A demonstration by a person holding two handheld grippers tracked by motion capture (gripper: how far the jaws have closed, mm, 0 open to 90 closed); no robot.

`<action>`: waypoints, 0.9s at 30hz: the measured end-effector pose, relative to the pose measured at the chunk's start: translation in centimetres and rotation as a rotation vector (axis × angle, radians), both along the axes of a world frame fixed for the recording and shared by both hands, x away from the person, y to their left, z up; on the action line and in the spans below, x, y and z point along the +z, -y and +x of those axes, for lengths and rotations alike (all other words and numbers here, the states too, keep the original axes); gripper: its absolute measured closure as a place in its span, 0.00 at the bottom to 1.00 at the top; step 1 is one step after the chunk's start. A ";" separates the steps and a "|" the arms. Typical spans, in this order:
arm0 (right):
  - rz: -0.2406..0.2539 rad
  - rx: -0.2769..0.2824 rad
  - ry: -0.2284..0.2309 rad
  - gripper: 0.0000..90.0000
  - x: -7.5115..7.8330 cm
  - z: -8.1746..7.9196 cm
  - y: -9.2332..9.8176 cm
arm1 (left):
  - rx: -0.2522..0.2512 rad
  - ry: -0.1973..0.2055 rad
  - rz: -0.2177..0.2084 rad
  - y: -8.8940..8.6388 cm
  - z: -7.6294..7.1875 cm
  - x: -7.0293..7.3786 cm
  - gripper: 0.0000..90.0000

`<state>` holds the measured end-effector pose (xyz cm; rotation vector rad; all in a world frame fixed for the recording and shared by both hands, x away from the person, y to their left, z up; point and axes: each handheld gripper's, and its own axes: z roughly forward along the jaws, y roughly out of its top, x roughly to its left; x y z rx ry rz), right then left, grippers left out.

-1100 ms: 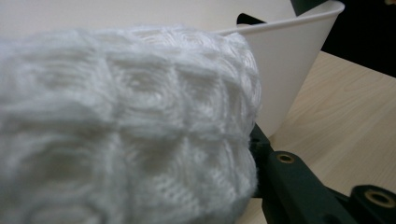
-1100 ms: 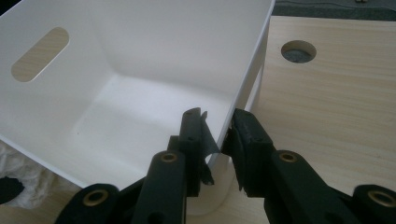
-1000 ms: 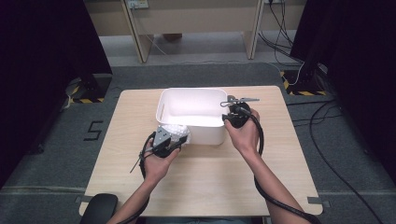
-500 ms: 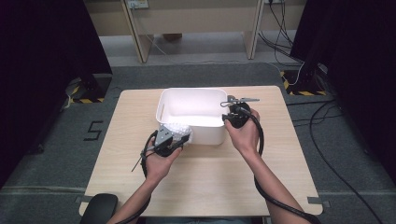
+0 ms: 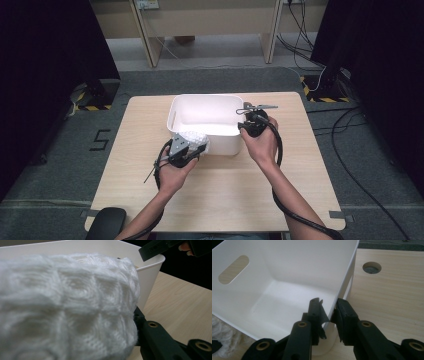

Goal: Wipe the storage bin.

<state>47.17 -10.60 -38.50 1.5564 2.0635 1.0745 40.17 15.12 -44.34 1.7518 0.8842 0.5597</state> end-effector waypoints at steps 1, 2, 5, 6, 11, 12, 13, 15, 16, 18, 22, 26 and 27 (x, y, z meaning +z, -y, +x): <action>0.002 -0.001 -0.001 0.83 0.0 0.0 0.0 | 0.000 0.000 0.001 0.0 0.0 0.0 0.83; 0.002 -0.002 -0.001 0.83 0.0 0.0 0.0 | 0.001 0.000 0.001 0.0 0.0 -0.1 0.83; 0.002 -0.002 -0.001 0.83 0.0 0.0 0.0 | -0.003 -0.002 0.012 0.1 0.0 -0.3 0.83; 0.003 -0.003 -0.001 0.83 0.0 0.0 0.0 | -0.004 -0.002 0.020 0.2 0.0 -0.4 0.83; 0.004 -0.003 -0.001 0.83 0.0 0.0 0.0 | -0.001 -0.012 0.025 0.4 0.0 -1.1 0.83; 0.003 -0.001 -0.001 0.83 0.0 0.0 0.0 | -0.002 -0.014 0.025 0.4 0.1 -1.2 0.83; 0.004 -0.002 -0.001 0.83 0.0 0.0 0.0 | -0.002 -0.015 0.029 0.4 0.1 -1.3 0.83; 0.003 -0.001 -0.001 0.83 0.0 0.0 0.0 | -0.001 -0.018 0.029 0.4 0.1 -1.5 0.83; 0.002 0.000 0.001 0.83 0.0 0.0 0.0 | 0.000 -0.021 0.027 0.5 0.1 -1.6 0.83; 0.003 -0.002 -0.001 0.83 0.0 0.0 0.0 | -0.002 -0.022 0.032 0.5 0.1 -1.8 0.83; 0.005 -0.003 -0.001 0.83 0.0 0.0 0.0 | 0.000 -0.028 0.033 0.6 0.2 -2.2 0.83; 0.004 -0.002 -0.001 0.83 0.0 0.0 0.0 | -0.003 -0.036 0.038 0.7 0.2 -2.6 0.83; 0.005 -0.004 -0.001 0.83 0.0 0.0 0.0 | -0.002 -0.037 0.036 0.7 0.3 -2.6 0.83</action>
